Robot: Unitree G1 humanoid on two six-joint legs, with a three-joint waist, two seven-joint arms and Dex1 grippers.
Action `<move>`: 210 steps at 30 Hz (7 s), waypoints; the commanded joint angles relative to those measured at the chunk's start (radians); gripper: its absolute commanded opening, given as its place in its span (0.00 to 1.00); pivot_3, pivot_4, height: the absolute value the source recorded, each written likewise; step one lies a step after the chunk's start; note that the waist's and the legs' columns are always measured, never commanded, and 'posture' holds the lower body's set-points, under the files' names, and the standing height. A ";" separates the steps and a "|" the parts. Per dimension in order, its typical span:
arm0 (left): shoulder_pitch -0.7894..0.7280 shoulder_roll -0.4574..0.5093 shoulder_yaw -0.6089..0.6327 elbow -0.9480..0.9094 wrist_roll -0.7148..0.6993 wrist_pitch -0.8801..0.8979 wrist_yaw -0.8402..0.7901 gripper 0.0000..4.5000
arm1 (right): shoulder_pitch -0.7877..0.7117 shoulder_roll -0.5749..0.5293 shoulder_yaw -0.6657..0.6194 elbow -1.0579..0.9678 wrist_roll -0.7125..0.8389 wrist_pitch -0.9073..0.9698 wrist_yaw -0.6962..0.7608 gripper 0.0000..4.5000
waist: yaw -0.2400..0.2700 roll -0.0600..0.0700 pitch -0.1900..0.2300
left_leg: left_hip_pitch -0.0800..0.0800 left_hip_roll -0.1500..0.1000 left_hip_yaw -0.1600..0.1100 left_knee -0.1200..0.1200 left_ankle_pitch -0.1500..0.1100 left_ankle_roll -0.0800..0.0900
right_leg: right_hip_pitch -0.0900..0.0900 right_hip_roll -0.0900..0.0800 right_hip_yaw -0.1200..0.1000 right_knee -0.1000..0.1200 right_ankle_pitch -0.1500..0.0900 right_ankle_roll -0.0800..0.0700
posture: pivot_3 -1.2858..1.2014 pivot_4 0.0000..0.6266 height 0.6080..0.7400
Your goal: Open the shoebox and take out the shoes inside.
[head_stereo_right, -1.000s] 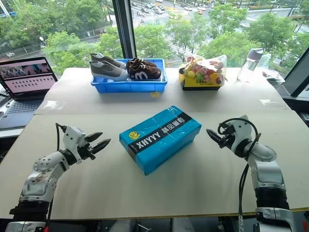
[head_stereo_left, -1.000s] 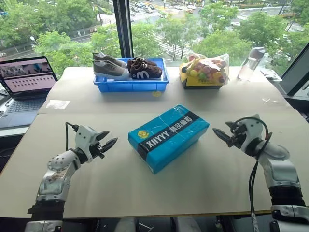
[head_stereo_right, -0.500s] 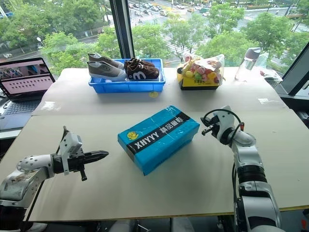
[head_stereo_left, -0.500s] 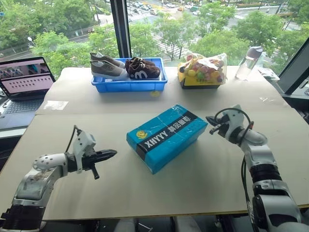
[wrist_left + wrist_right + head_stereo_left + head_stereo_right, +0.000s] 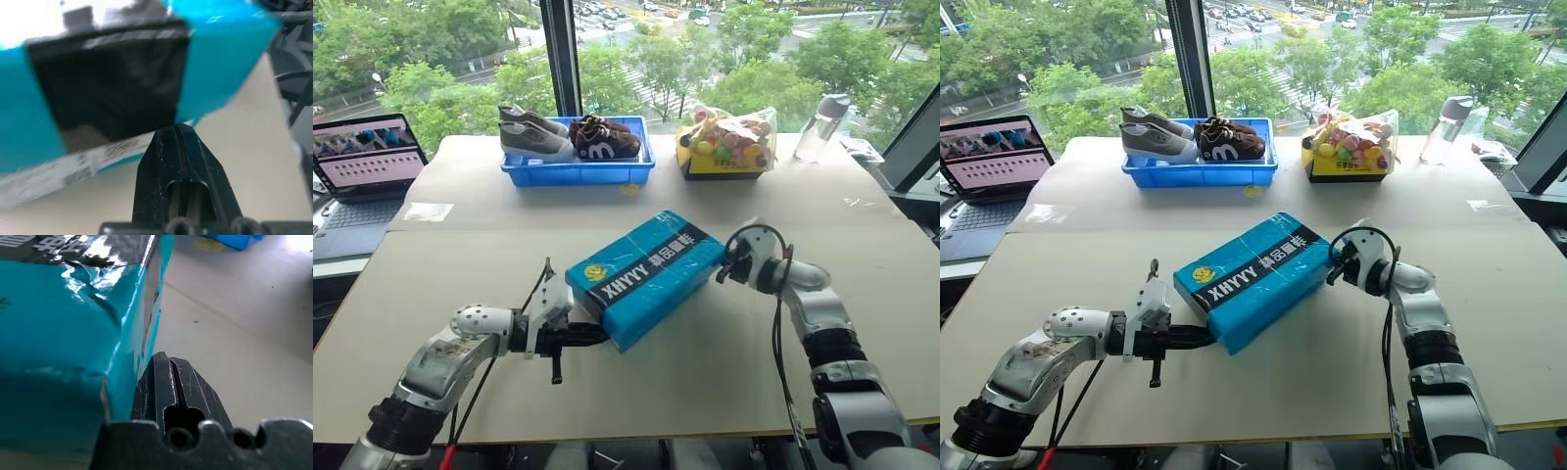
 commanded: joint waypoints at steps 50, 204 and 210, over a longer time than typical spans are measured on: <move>-0.417 0.224 0.478 0.299 -0.042 -0.066 0.080 0.67 | 0.253 -0.544 0.017 -0.376 0.240 0.436 0.469 0.00 | 0.034 -0.008 0.005 | -0.005 0.002 0.002 0.002 -0.002 0.003 | -0.003 0.000 -0.004 -0.002 -0.002 0.000 | 0.52 0.24 1.00; 0.133 0.429 0.705 -0.204 -0.395 0.246 -0.076 1.00 | -0.333 0.068 0.319 -0.252 0.068 0.269 0.401 0.01 | -0.003 -0.007 0.008 | -0.007 0.011 0.006 0.001 0.000 -0.002 | -0.014 0.008 -0.003 0.005 0.002 -0.007 | 0.52 0.24 1.00; 0.122 0.428 0.692 -0.198 -0.391 0.241 -0.074 1.00 | -0.358 0.068 0.250 -0.277 0.164 0.374 0.402 0.01 | -0.005 -0.007 0.008 | -0.009 0.011 0.006 0.001 0.000 -0.002 | -0.016 0.009 -0.003 0.005 0.002 -0.007 | 0.52 0.24 1.00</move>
